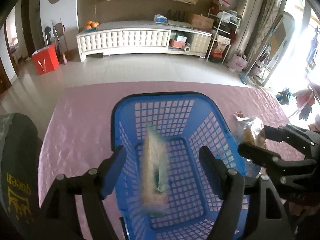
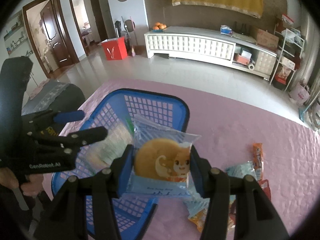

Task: Organize snacks
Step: 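Carry both packs over the blue basket and open both tools to drop them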

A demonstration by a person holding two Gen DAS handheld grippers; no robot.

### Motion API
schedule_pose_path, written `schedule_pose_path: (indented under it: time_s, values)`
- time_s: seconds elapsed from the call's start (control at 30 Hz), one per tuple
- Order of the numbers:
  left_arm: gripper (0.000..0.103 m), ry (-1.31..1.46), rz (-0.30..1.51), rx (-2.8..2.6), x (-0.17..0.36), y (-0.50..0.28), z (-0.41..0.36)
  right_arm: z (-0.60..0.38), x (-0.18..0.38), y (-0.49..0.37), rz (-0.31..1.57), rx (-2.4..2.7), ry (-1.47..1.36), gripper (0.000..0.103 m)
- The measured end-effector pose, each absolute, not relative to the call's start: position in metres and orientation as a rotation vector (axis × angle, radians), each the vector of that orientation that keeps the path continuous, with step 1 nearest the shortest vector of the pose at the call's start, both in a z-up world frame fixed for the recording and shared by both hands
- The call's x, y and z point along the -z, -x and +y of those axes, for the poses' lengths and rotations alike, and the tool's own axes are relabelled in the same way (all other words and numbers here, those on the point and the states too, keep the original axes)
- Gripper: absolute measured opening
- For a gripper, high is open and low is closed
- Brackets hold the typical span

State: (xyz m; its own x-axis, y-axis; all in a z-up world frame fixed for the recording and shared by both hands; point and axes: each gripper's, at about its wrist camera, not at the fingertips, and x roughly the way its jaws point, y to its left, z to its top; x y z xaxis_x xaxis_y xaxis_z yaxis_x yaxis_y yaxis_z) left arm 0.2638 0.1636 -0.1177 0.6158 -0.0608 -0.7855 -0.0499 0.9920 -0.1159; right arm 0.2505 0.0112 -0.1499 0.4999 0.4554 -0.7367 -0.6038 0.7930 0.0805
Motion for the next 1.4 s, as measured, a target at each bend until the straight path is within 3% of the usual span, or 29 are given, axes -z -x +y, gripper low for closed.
schedule_pose_path:
  time_s: [0.43,1.07,1.13,1.2,1.27,1.4]
  values:
    - [0.073,0.062,0.820,-0.007,0.083,-0.222,0.176,0.048,0.122,-0.246,0.752,-0.691,0.279,0.058]
    - [0.073,0.119,0.862,-0.023,0.111,-0.240,0.205,0.085,0.170,-0.288,0.812,-0.678,0.405,0.059]
    - [0.073,0.125,0.868,-0.023,0.112,-0.240,0.206,0.083,0.171,-0.290,0.820,-0.667,0.407,0.062]
    - [0.073,0.133,0.870,-0.024,0.113,-0.239,0.204,0.076,0.166,-0.288,0.809,-0.658,0.390,0.083]
    - [0.073,0.136,0.871,-0.022,0.112,-0.237,0.201,0.070,0.160,-0.283,0.796,-0.661,0.385,0.094]
    - [0.073,0.134,0.875,-0.016,0.106,-0.230,0.191,0.049,0.142,-0.269,0.750,-0.655,0.376,0.095]
